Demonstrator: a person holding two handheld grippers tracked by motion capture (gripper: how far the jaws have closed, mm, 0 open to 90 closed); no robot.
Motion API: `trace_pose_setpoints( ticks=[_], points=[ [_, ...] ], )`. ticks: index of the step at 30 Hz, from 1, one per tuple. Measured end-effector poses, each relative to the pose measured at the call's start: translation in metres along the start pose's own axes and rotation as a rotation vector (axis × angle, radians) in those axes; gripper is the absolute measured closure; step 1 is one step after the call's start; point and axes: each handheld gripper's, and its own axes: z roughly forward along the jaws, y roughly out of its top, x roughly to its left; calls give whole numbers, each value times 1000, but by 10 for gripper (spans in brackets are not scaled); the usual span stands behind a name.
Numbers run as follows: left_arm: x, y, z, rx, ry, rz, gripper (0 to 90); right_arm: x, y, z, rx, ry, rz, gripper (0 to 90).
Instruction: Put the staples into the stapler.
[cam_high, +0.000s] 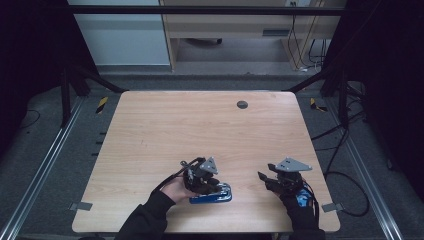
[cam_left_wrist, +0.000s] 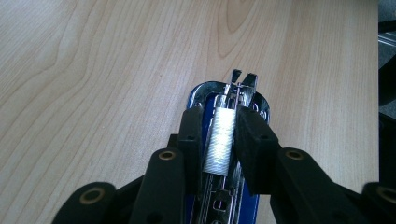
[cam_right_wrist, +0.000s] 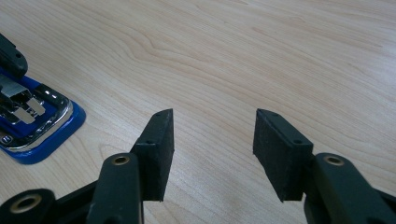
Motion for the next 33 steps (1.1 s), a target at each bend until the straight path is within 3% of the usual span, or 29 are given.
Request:
trace_pose_setpoints(
  ticks=[3,12,19,33],
  points=[
    [2,0,0,0,7,-13,658,0,0,0,0,1,-2,482],
    [4,-1,0,1,-8,-26,636,0,0,0,0,0,-1,484],
    [4,-1,1,-1,-45,-20,748,0,0,0,1,2,-2,488],
    [1,0,-1,-16,-35,-6,770,0,0,0,0,3,-2,487]
  ],
)
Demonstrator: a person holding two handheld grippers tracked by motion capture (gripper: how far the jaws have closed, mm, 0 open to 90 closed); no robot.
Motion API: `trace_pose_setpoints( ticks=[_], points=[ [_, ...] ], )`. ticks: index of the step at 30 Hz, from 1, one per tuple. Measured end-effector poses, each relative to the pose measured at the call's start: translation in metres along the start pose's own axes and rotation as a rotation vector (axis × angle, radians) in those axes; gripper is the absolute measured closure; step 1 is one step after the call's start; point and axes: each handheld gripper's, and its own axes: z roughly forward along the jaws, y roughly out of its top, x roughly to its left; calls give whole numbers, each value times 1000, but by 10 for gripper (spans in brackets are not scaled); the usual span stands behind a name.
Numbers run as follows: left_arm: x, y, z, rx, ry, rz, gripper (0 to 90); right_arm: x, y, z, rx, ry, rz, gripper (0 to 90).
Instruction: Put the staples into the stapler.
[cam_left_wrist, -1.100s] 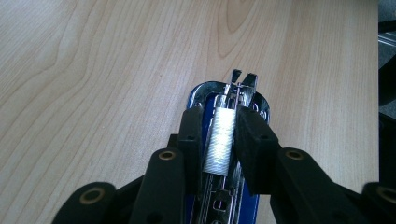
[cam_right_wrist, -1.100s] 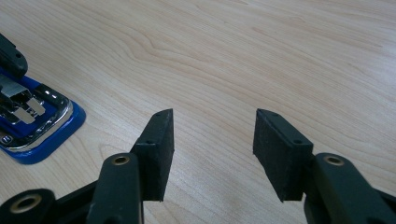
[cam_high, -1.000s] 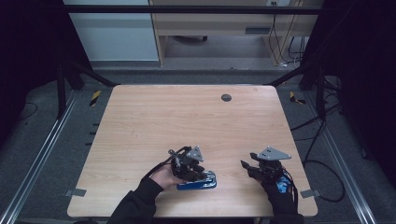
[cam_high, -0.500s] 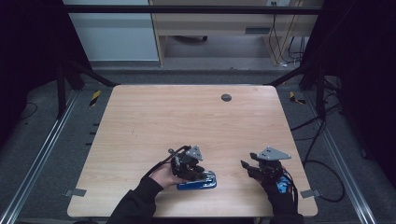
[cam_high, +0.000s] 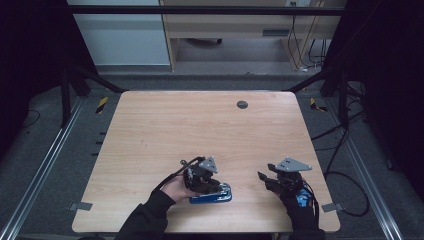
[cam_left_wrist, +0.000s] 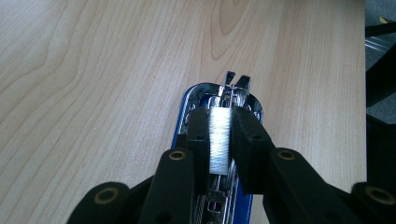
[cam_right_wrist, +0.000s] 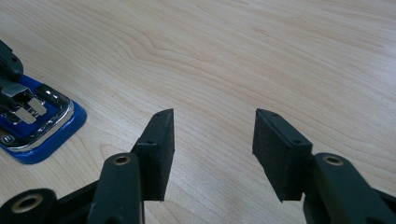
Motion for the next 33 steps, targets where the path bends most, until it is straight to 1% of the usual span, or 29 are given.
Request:
trace_pose_setpoints(
  ticks=[1,3,4,5,7,8,10,12,13,16,17,18,19,20,27,30,31,32,33],
  points=[
    [0,0,-2,-2,4,10,771,0,0,0,0,0,1,487],
    [-1,1,-6,-29,-2,5,773,0,0,0,-1,0,2,487],
    [-2,2,-9,-32,4,16,774,0,0,0,1,0,3,487],
    [-2,2,-10,-41,1,15,773,0,0,0,-1,-1,0,487],
    [-3,2,-12,-51,5,17,773,0,0,0,0,1,1,487],
    [-3,3,-12,-45,7,23,773,0,0,0,0,2,0,487],
    [-3,3,-12,-46,5,22,773,0,0,0,0,1,1,487],
    [-4,3,-12,-49,13,26,773,0,0,0,0,1,2,487],
    [-5,3,-12,-61,12,24,773,0,0,0,0,1,2,487],
    [-6,5,-12,-67,13,39,773,0,0,0,1,2,0,487],
    [-6,6,-11,-65,7,42,773,0,0,0,1,2,0,486],
    [-7,6,-11,-70,10,43,773,0,0,0,1,1,3,487],
    [-7,6,-10,-77,5,36,773,0,0,0,0,1,3,486],
    [-8,6,-10,-75,13,48,773,0,0,0,0,1,3,486],
    [-8,8,-9,-94,0,53,773,0,0,0,1,2,2,486],
    [-9,9,-7,-89,-5,56,773,0,0,0,1,1,3,486],
    [-10,9,-6,-93,0,54,773,0,0,0,2,1,3,487],
    [-9,9,-6,-95,-7,52,773,0,0,0,1,2,1,487],
    [-9,9,-6,-91,-9,59,773,0,0,0,2,1,2,487]
  ],
)
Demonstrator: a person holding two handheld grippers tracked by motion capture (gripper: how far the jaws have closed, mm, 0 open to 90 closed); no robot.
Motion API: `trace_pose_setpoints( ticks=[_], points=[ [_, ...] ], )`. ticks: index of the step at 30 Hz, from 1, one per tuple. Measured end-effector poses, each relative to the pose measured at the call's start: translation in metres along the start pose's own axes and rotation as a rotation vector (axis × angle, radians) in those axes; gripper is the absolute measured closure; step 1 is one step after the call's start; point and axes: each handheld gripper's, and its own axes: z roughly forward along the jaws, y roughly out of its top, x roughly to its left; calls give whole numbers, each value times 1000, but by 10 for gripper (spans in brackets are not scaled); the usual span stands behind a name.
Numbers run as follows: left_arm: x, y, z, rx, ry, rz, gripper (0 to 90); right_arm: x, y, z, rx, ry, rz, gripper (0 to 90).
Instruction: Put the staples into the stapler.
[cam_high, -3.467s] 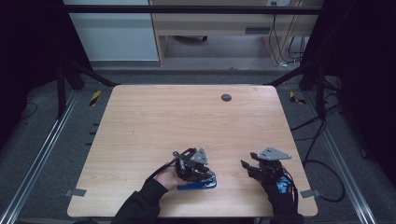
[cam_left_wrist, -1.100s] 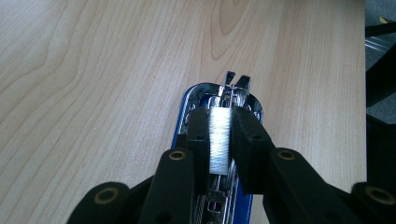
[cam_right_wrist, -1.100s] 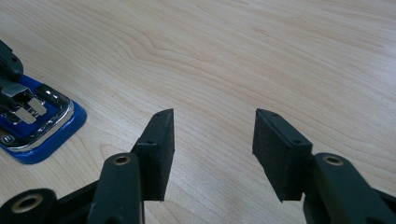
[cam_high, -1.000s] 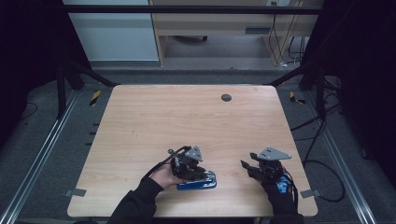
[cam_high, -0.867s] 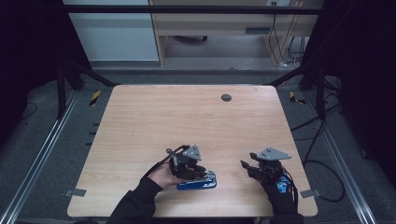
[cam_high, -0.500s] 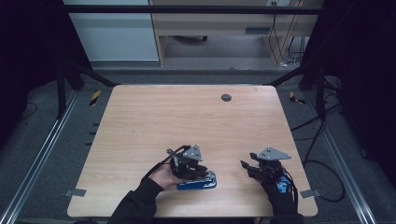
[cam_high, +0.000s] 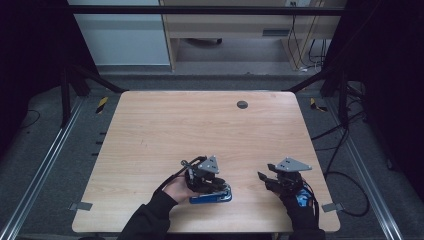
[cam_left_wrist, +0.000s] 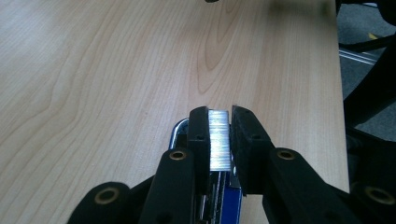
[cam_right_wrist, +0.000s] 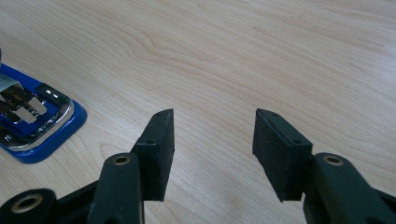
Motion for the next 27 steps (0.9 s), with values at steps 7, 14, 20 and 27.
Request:
trace_pose_setpoints(
  ticks=[7,14,20,27],
  points=[
    [1,0,2,5,-3,3,773,0,0,0,1,1,0,488],
    [2,0,4,7,-9,-6,773,0,0,0,1,2,0,488],
    [2,-1,7,21,-11,1,773,0,0,0,2,2,1,489],
    [3,-1,8,27,-14,6,773,0,0,0,1,1,0,491]
  ],
)
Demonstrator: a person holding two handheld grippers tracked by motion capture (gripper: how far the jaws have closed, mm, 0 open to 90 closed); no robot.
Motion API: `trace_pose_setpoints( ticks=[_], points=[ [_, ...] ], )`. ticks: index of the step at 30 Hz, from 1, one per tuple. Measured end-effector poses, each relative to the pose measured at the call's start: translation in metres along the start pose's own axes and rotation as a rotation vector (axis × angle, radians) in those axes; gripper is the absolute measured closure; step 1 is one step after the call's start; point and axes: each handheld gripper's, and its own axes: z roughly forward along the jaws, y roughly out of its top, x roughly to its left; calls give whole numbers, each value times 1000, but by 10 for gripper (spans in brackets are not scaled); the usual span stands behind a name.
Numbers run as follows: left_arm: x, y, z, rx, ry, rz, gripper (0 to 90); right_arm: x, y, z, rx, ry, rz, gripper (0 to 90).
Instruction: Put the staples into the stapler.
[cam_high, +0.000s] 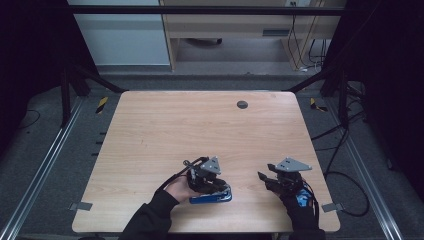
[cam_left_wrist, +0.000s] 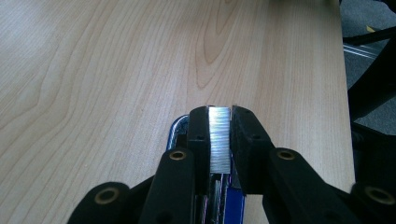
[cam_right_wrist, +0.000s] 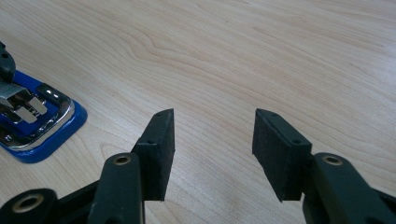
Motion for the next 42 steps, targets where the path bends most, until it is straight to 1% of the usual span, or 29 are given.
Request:
trace_pose_setpoints(
  ticks=[4,11,18,20,23,26,27,30,32,35,39,40,42],
  points=[
    [1,0,0,1,-2,1,773,0,0,0,1,0,0,491],
    [1,-1,3,21,0,9,771,0,0,0,1,1,-1,491],
    [1,-1,3,21,5,13,769,0,0,0,2,0,0,491],
    [1,-1,3,20,-1,8,768,0,0,0,2,1,-2,491],
    [1,-3,4,19,1,-6,761,0,0,0,1,1,-1,491],
    [2,-4,4,23,-5,-6,760,0,0,0,2,1,-1,491],
    [2,-4,4,17,-7,-18,762,0,0,0,2,1,-1,491],
    [3,-4,4,16,-16,-30,764,0,0,0,2,1,-2,491],
    [3,-4,4,14,-19,-31,768,0,0,0,2,1,1,492],
    [2,-4,2,9,-14,-24,774,0,0,0,2,1,1,492],
    [2,-3,-2,-10,-13,-14,774,0,0,0,3,0,3,492],
    [2,-3,-3,-16,-12,-6,773,0,0,0,3,1,2,492],
    [2,-3,-4,-11,-7,3,774,0,0,0,3,1,0,492]
  ],
)
